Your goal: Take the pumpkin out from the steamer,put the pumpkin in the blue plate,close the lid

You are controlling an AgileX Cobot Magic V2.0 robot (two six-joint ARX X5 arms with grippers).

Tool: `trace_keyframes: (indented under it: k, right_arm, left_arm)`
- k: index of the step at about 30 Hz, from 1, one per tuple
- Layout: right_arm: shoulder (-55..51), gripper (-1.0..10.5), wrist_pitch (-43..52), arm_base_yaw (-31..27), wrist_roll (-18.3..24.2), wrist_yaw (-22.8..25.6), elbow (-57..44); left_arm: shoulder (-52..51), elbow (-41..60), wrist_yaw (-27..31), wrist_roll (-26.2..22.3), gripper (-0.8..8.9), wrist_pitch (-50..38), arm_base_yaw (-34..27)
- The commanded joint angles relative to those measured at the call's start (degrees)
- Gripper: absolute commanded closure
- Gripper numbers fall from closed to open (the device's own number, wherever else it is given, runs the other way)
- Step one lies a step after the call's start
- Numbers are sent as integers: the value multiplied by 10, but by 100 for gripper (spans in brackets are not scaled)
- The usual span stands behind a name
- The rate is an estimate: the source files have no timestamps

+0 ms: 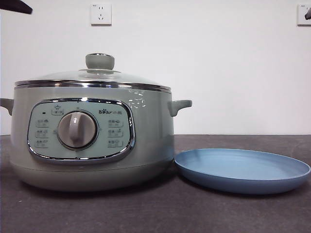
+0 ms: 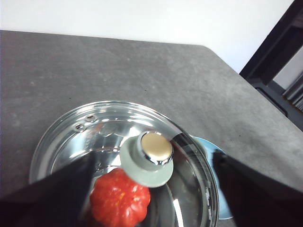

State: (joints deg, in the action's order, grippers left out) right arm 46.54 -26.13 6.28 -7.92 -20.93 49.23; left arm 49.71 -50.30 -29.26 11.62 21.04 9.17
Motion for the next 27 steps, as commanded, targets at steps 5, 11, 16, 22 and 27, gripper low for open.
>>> trace_keyframes:
  k: [5, 11, 16, 22, 27]
  right_arm:
    - [3, 591, 3, -1, 3, -2, 2]
    - [3, 591, -2, -1, 3, -2, 2]
    - [3, 591, -8, -1, 3, -2, 2]
    - [3, 592, -15, -1, 3, -1, 2]
    - [3, 593, -15, -1, 3, -1, 2]
  left_arm:
    - [69, -71, 71, -44, 380, 29, 68]
    - [150, -142, 137, -92, 381, 81, 129]
    - [208, -168, 181, -116, 381, 86, 173]
    - [259, -169, 207, -133, 381, 86, 201]
    - [283, -169, 236, -135, 382, 86, 212]
